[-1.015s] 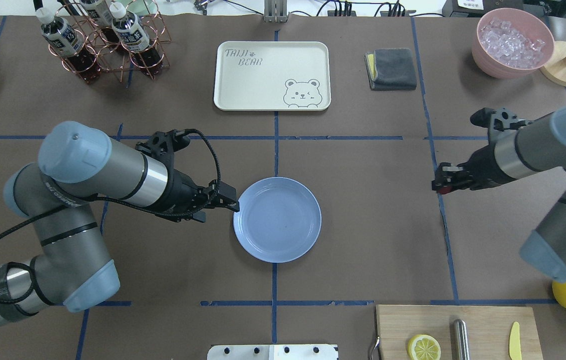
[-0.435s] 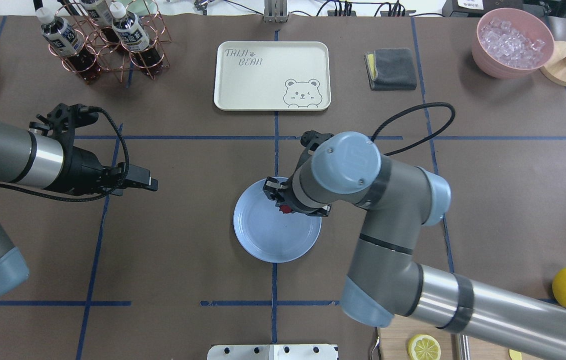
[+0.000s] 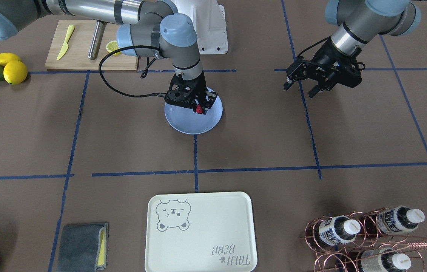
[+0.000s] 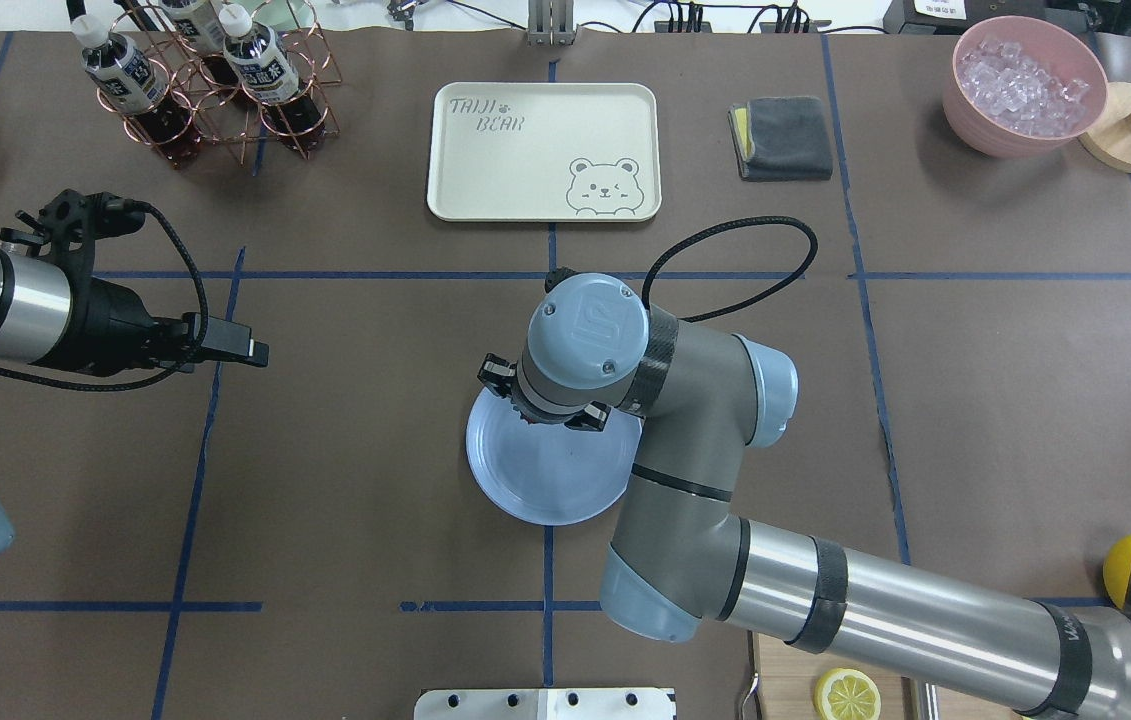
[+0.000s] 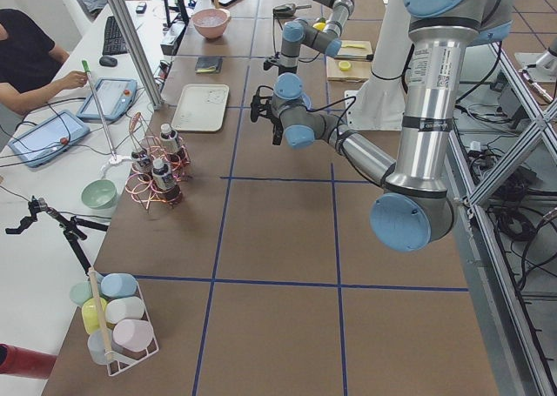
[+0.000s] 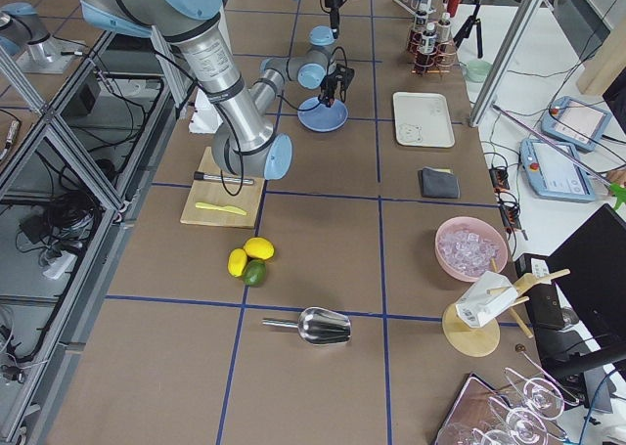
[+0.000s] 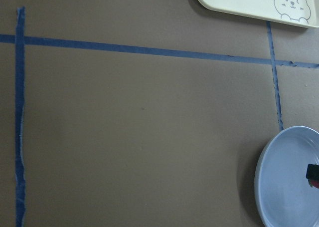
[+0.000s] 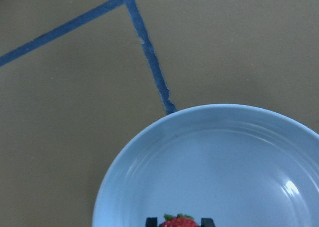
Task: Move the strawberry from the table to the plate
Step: 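Lower the strawberry onto the plate with the right gripper while the left arm withdraws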
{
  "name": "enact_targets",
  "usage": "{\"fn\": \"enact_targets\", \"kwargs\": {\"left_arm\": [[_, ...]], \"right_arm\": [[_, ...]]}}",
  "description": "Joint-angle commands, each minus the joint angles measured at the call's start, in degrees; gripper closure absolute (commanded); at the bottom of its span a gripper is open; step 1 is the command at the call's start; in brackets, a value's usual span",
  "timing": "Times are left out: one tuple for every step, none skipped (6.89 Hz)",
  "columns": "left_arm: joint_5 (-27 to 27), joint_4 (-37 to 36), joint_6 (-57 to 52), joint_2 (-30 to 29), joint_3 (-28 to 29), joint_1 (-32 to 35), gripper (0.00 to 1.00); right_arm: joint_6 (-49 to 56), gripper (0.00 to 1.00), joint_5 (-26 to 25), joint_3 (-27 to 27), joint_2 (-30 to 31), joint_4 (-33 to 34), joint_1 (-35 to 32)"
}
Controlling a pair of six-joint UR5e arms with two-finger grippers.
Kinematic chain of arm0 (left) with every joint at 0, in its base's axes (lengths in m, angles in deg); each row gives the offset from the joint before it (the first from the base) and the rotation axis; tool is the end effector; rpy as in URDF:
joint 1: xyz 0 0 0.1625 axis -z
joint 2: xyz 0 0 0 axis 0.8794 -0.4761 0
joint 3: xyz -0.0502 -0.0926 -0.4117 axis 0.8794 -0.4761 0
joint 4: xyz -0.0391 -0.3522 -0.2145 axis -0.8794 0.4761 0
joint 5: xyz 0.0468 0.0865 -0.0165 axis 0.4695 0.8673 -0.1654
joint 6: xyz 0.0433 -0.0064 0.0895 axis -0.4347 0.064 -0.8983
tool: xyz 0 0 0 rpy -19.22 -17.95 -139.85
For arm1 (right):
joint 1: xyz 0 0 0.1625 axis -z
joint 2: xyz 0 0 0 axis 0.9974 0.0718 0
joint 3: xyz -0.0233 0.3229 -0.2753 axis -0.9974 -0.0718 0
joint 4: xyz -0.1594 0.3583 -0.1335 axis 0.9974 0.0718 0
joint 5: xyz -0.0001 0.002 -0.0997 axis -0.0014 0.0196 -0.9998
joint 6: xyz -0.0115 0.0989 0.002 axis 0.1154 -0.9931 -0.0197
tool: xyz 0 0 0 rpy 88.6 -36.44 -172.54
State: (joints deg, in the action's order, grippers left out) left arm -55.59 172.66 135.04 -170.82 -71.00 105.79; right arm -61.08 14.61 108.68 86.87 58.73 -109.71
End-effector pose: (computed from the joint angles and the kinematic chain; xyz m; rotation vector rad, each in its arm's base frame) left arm 0.3034 -0.4091 0.3454 0.1916 1.1709 -0.0289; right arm -0.6165 -0.3951 0.1913 -0.0673 -0.9288 0.4126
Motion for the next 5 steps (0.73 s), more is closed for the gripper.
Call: {"fn": "enact_targets", "kwargs": {"left_arm": [[-0.1,0.0,-0.2,0.2,-0.1,0.2,0.01],[-0.2,0.0,-0.2,0.1,-0.1,0.2,0.01],[-0.1,0.0,-0.2,0.1,0.0,0.2,0.01],[-0.1,0.0,-0.2,0.1,0.1,0.2,0.01],[-0.2,0.0,-0.2,0.1,0.1,0.2,0.01]], "right_arm": [[0.0,1.0,-0.1,0.0,1.0,1.4,0.7],[0.0,1.0,-0.1,-0.1,1.1,1.9,1.2],[-0.1,1.0,-0.1,-0.1,1.1,1.9,1.7],[0.0,1.0,-0.1,-0.3,1.1,1.9,1.7],[0.1,1.0,-0.1,-0.5,1.1,1.9,1.8]]}}
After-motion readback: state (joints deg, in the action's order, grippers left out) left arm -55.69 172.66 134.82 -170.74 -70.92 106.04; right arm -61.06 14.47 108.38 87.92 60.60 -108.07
